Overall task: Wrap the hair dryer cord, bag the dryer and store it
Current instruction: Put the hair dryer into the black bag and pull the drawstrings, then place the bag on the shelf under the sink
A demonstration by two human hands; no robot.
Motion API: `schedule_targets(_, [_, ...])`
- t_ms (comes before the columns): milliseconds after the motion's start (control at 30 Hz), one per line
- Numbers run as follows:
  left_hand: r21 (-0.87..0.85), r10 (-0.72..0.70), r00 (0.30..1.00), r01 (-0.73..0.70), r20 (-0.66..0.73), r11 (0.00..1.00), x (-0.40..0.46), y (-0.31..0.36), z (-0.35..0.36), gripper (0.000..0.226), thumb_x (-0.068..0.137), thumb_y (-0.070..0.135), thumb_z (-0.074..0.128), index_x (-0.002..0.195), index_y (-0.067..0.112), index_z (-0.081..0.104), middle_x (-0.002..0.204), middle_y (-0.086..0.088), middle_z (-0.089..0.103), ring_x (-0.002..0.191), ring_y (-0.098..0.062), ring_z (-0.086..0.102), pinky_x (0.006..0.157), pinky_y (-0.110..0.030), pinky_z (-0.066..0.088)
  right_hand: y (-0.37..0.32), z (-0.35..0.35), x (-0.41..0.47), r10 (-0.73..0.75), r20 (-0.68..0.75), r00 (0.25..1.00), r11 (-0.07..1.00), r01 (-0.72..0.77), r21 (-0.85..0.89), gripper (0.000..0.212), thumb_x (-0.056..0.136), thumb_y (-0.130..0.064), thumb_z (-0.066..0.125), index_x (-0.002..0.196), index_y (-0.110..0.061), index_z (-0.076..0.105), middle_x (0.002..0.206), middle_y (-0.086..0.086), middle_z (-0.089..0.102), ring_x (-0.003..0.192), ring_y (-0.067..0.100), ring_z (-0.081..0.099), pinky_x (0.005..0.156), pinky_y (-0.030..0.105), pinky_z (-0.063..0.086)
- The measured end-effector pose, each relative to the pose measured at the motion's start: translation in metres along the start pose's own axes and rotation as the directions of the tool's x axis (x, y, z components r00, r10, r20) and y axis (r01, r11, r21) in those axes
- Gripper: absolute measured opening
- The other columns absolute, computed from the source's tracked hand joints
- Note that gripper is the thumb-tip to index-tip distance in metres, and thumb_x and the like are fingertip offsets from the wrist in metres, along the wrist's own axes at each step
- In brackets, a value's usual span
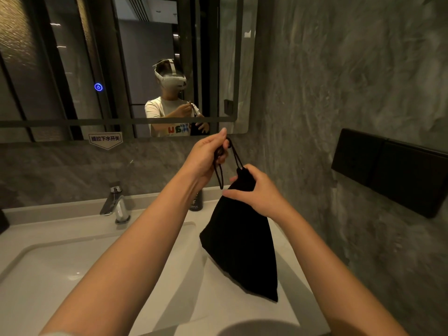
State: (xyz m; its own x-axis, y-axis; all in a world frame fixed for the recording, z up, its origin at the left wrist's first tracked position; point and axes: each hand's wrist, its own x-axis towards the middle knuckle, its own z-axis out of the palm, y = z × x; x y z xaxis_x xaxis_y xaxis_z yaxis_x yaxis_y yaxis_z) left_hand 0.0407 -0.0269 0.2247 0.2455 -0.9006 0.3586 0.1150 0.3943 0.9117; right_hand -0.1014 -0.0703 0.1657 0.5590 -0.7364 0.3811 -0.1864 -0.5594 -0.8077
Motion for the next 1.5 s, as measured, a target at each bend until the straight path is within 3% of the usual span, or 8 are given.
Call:
schedule_targets(367, [0.321, -0.171, 0.977, 0.205, -0.129, 0.925, -0.034, -0.035, -0.026, 0.034, 0.092, 0.041, 0.054, 0.068, 0.018, 0.06, 0.064, -0.001, 0.046, 0.058, -0.012, 0.043, 0.059, -0.024, 0.035, -0.009, 0.007, -0.011, 0.037, -0.21, 0.977, 0.999, -0.029, 0.042, 0.033, 0.074, -0.037, 0.075, 0.084, -0.012, 0.055, 0.071, -0.005, 0.059, 0.067, 0.011, 0.058, 0.059, 0.025, 0.044])
schedule_targets(500, [0.409, -0.306, 0.945, 0.326, -0.117, 0.852, -0.073, -0.073, -0.032, 0.034, 0.092, 0.045, 0.052, 0.099, 0.016, 0.069, 0.093, 0.001, 0.069, 0.091, -0.012, 0.063, 0.082, -0.026, 0.045, -0.015, 0.008, -0.014, 0.056, -0.21, 0.976, 0.997, -0.043, 0.068, 0.034, 0.074, -0.038, 0.075, 0.084, -0.013, 0.054, 0.071, -0.006, 0.058, 0.065, 0.007, 0.056, 0.052, 0.016, 0.042])
schedule_targets(700, [0.367, -0.272, 0.889, 0.407, -0.369, 0.836, -0.135, -0.109, -0.05, 0.05, 0.09, 0.061, 0.042, 0.125, 0.028, 0.056, 0.124, 0.008, 0.06, 0.117, -0.01, 0.053, 0.097, -0.028, 0.038, -0.029, 0.025, -0.032, 0.036, -0.246, 0.969, 0.997, -0.019, 0.071, 0.033, 0.075, -0.037, 0.074, 0.087, -0.015, 0.054, 0.075, -0.008, 0.059, 0.069, 0.004, 0.056, 0.055, 0.01, 0.043])
schedule_targets(833, [0.07, -0.459, 0.739, 0.56, -0.493, 0.826, -0.175, -0.13, -0.071, 0.098, 0.06, 0.084, 0.056, 0.133, 0.019, 0.049, 0.133, -0.001, 0.053, 0.13, -0.026, 0.044, 0.108, -0.044, 0.033, -0.038, 0.035, -0.046, 0.065, -0.341, 0.938, 0.994, -0.03, 0.107, 0.036, 0.077, -0.037, 0.073, 0.089, -0.008, 0.054, 0.077, -0.003, 0.06, 0.07, 0.008, 0.057, 0.056, 0.014, 0.044])
schedule_targets(967, [-0.408, -0.65, 0.746, 0.555, -0.142, 0.725, -0.199, -0.133, -0.082, 0.078, 0.072, 0.068, 0.057, 0.135, 0.024, 0.049, 0.132, -0.01, 0.058, 0.124, -0.034, 0.052, 0.101, -0.055, 0.042, -0.057, 0.045, -0.058, 0.08, -0.479, 0.874, 0.991, -0.017, 0.135, 0.032, 0.08, -0.035, 0.071, 0.087, -0.01, 0.052, 0.073, -0.008, 0.055, 0.066, 0.004, 0.053, 0.053, 0.007, 0.04])
schedule_targets(1167, [-0.305, -0.565, 0.819, 0.514, -0.104, 0.802, -0.226, -0.116, -0.093, 0.072, 0.076, 0.053, 0.071, 0.139, 0.027, 0.045, 0.136, -0.004, 0.057, 0.123, -0.024, 0.056, 0.102, -0.042, 0.047, -0.083, 0.073, -0.104, 0.195, -0.587, 0.786, 0.97, -0.066, 0.234, 0.031, 0.08, -0.036, 0.069, 0.09, -0.013, 0.052, 0.083, -0.005, 0.059, 0.073, 0.003, 0.056, 0.059, 0.005, 0.044])
schedule_targets(1333, [0.04, -0.365, 0.902, 0.383, -0.229, 0.923, -0.253, -0.095, -0.132, 0.093, 0.063, 0.061, 0.076, 0.141, 0.03, 0.038, 0.134, 0.001, 0.057, 0.12, -0.018, 0.057, 0.106, -0.044, 0.043, -0.088, 0.08, -0.167, 0.349, -0.406, 0.844, 0.929, -0.255, 0.268, 0.016, 0.077, -0.04, 0.07, 0.08, -0.026, 0.062, 0.087, -0.002, 0.07, 0.084, 0.015, 0.068, 0.074, 0.033, 0.055])
schedule_targets(1500, [0.376, -0.293, 0.937, 0.346, -0.192, 0.859, -0.274, -0.064, -0.159, 0.08, 0.073, 0.052, 0.073, 0.14, 0.024, 0.04, 0.132, 0.001, 0.055, 0.116, -0.019, 0.057, 0.102, -0.041, 0.046, -0.088, 0.072, -0.232, 0.558, 0.137, 0.818, 0.797, -0.575, 0.184, 0.047, 0.073, -0.048, 0.072, 0.107, -0.017, 0.065, 0.099, 0.004, 0.074, 0.091, 0.021, 0.071, 0.078, 0.037, 0.057])
